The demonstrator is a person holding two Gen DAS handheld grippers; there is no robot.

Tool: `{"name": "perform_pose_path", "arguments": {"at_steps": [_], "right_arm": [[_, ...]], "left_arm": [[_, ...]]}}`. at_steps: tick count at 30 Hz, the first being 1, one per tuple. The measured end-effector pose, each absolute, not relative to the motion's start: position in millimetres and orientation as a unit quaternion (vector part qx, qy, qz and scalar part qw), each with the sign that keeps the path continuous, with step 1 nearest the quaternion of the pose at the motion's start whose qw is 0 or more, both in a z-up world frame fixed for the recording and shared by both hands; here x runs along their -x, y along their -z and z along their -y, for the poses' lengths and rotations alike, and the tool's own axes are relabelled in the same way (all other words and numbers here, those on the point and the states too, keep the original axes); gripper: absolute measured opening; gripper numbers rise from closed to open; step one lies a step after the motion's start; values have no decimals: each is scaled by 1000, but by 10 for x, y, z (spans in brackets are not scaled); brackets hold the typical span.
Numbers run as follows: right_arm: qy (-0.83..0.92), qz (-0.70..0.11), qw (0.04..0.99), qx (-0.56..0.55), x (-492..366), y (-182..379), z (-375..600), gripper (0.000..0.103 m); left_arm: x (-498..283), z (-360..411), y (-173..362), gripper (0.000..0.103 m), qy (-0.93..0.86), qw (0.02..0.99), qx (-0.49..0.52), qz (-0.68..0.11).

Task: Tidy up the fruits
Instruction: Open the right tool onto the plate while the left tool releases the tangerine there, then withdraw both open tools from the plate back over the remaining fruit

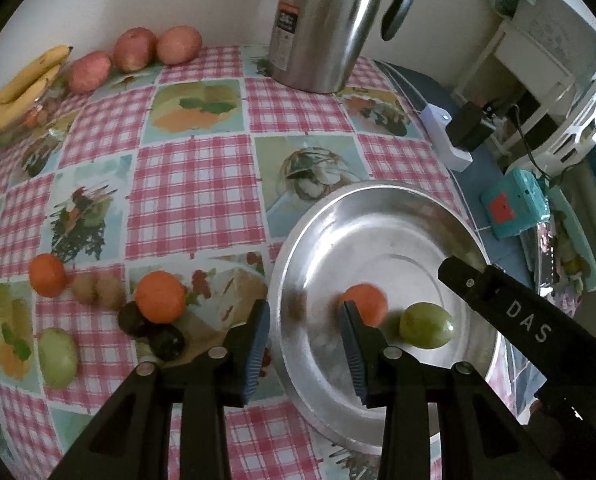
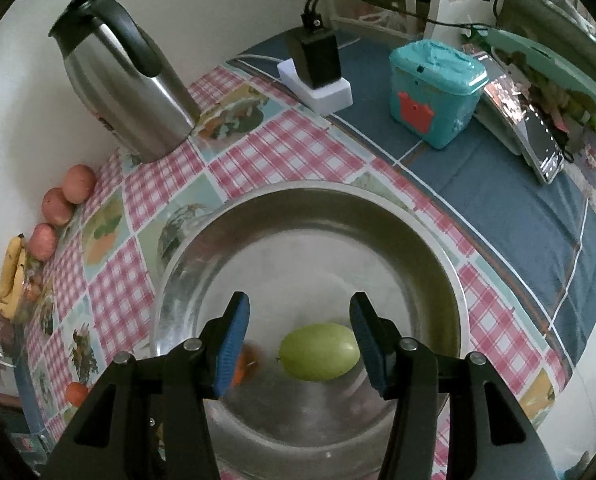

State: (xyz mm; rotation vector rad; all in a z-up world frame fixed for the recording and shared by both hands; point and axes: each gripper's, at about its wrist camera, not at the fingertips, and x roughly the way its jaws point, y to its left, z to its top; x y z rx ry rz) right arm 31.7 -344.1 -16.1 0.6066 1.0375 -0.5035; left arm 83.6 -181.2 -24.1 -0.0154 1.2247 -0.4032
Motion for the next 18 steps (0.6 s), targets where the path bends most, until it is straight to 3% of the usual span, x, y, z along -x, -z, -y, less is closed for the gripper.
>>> {"name": "perform_pose_path", "arguments": {"at_steps": [12, 18], "right_arm": [[211, -497, 801, -257, -352, 152, 3263, 54], [197, -512, 802, -236, -401, 182, 3155, 54]], "left_arm": [[-1027, 1194, 218, 41, 84, 804, 43, -586], [-1100, 825, 181, 50, 43, 809, 64, -582]]}}
